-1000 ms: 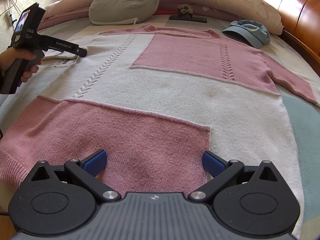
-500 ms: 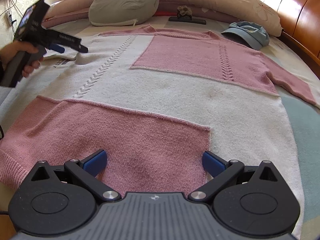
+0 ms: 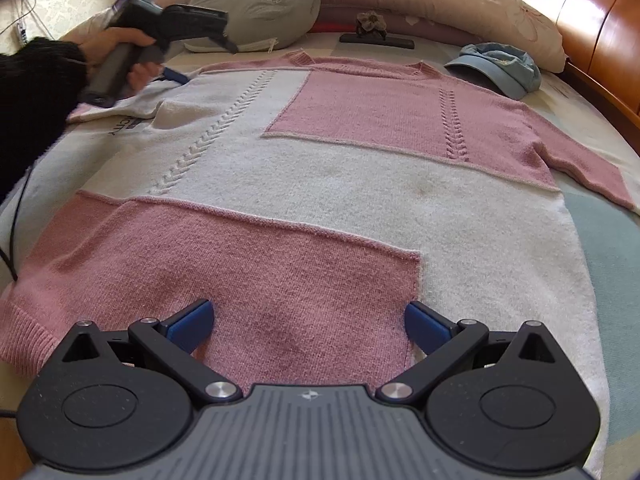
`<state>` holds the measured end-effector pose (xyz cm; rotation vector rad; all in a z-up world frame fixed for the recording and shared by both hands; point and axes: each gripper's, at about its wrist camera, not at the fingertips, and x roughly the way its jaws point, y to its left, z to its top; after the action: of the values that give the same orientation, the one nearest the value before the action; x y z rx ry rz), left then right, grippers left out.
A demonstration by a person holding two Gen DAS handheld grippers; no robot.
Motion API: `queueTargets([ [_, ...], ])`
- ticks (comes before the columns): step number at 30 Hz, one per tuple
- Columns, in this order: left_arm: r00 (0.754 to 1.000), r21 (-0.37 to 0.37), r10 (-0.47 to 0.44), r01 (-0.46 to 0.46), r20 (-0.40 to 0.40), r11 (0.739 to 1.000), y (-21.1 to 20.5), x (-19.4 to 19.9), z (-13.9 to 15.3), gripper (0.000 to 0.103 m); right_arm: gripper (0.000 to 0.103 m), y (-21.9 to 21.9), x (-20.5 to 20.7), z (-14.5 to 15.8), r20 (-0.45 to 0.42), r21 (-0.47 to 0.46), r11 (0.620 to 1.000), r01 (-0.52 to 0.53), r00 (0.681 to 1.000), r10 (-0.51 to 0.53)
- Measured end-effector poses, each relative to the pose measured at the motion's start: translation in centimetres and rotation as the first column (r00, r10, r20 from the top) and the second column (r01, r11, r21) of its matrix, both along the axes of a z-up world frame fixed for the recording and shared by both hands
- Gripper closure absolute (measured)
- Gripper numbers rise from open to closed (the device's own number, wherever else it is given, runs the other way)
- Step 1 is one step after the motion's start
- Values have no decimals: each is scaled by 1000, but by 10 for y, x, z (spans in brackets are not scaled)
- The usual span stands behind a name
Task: Fold clothes
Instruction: 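Smooth the white shoulder fabric toward the collar with the left gripper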
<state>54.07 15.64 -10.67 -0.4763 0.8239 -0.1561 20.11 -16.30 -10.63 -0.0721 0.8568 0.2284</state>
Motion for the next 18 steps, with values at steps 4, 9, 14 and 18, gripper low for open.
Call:
queueTargets([
  [4, 1000, 100, -13, 11, 13, 995, -11, 11, 3, 4, 0, -1, -1, -1, 10, 4, 1000, -7, 1000, 7],
  [9, 999, 105, -11, 7, 37, 994, -18, 1, 27, 5, 0, -1, -2, -1, 15, 5, 1000, -10, 1000, 10],
  [14, 983, -45, -180, 179, -22, 983, -33, -23, 31, 4, 0, -1, -1, -1, 12, 1, 1000, -16, 1000, 16],
  [18, 984, 28, -162, 165, -70, 986, -45, -14, 8, 4, 0, -1, -3, -1, 19, -1, 1000, -17, 1000, 17],
])
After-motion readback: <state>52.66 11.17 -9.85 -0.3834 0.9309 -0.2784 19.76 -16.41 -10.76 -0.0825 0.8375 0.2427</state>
